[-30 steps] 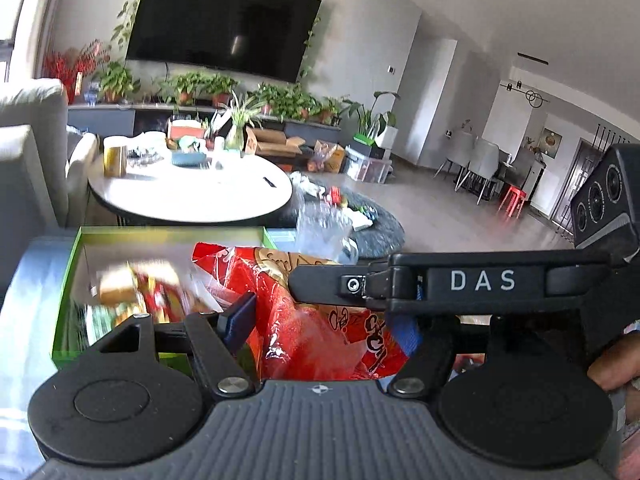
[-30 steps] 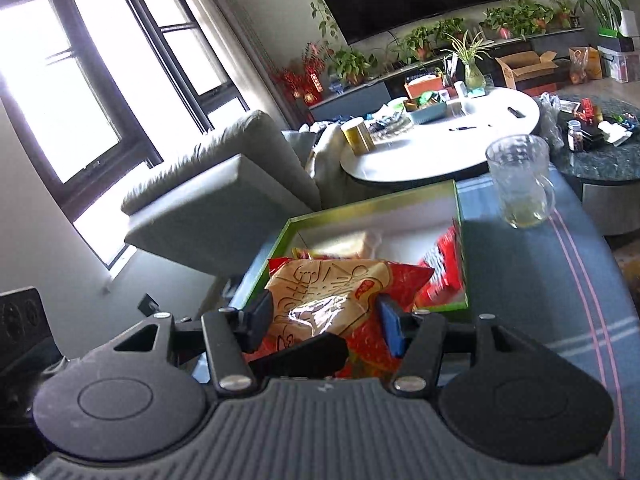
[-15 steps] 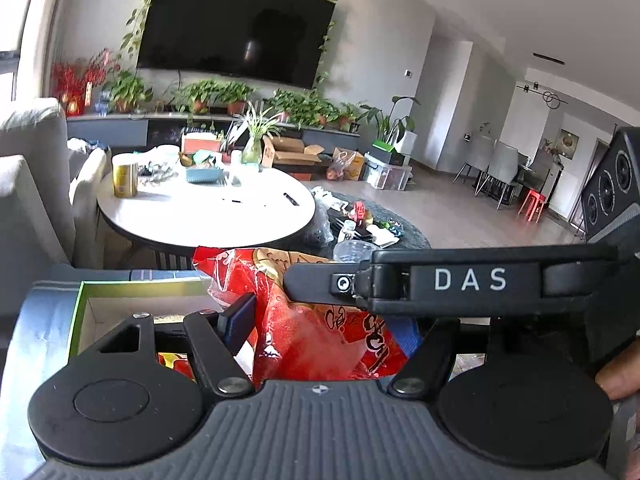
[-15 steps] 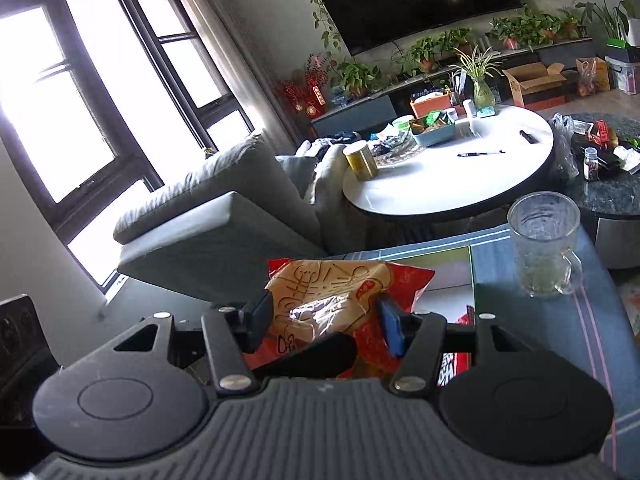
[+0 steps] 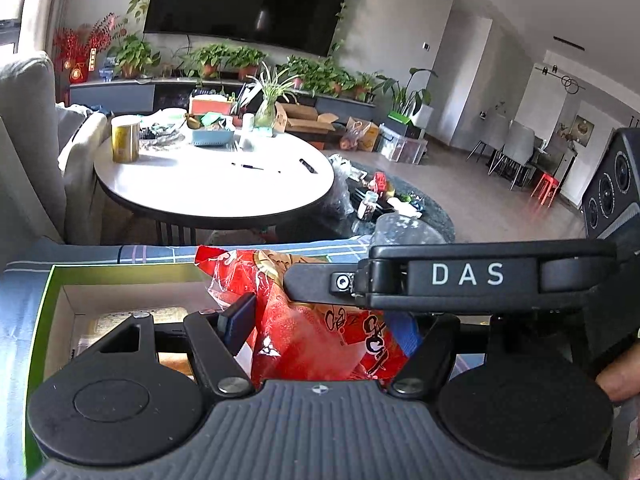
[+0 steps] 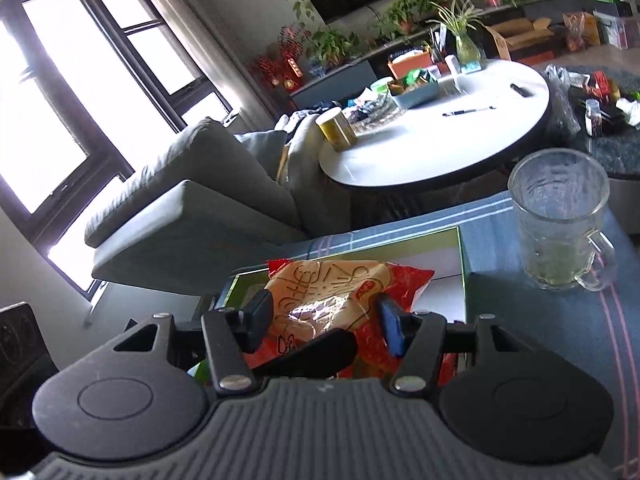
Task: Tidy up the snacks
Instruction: 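Lift the chip bag into the green box and open the right tool, then withdraw both tools from the box back toward the remaining snacks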
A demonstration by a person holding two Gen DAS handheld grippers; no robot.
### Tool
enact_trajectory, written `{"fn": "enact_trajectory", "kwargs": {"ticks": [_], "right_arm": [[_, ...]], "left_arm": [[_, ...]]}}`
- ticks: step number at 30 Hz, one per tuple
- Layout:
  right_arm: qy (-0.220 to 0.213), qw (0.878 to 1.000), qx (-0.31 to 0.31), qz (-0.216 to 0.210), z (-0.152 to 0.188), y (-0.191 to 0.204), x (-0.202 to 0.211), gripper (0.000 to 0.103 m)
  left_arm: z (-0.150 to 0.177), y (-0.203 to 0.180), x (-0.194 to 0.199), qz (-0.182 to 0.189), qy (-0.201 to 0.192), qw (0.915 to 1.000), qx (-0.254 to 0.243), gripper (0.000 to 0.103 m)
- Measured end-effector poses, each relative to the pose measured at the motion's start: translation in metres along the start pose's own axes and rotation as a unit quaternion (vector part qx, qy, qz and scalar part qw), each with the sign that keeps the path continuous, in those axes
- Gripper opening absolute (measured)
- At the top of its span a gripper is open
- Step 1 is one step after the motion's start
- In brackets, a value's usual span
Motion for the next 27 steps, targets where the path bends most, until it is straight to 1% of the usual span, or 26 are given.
{"fn": "enact_trajectory", "kwargs": {"ticks": [7,10,12,15,20,25,27], "right_arm": [[0.014,1.000,-0.013,0.002,0.004,-0.016,-0.019,0.057],[0.013,1.000,-0.014,0.016,0.007,-0.024,-0.026,0.058],[0.007,0.999,-0.014,0.033,0.007,-0.030,-0.026,0.058],[0.008,0.999,-0.017,0.027,0.010,-0.030,-0.023,0.058],[-0.001,0.999,0.002,0.041,0.011,-0.020,-0.013,0.059],[-0.015,0.999,0.006,0.028,0.009,-0.011,0.007,0.059],[-0.026,0.999,0.015,0.031,0.007,-0.005,0.015,0.059]], "left_arm": [[0.008,0.011,-0.028,-0.013,0.025,0.9996,0.007,0.066],[0.012,0.020,-0.029,-0.042,0.023,0.9988,0.006,0.068],[0.013,0.020,-0.025,-0.041,0.020,0.9989,0.003,0.068],[0.014,0.019,-0.019,-0.047,0.018,0.9987,-0.003,0.068],[0.013,0.019,-0.006,-0.053,0.008,0.9986,-0.004,0.068],[0.008,0.019,0.020,-0.047,-0.011,0.9988,0.001,0.068],[0.007,0.018,0.033,-0.048,-0.019,0.9987,0.001,0.068]]}}
Point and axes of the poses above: each gripper's, at about its wrist camera, not at the fingertips, and x roughly against the way its jaws point, y to its left, z to its underside, the point moved 10 cm from there along -x, roughly the way its jaws point, and after that the axes turned 5 degrees about x, right-handed, at the moved point
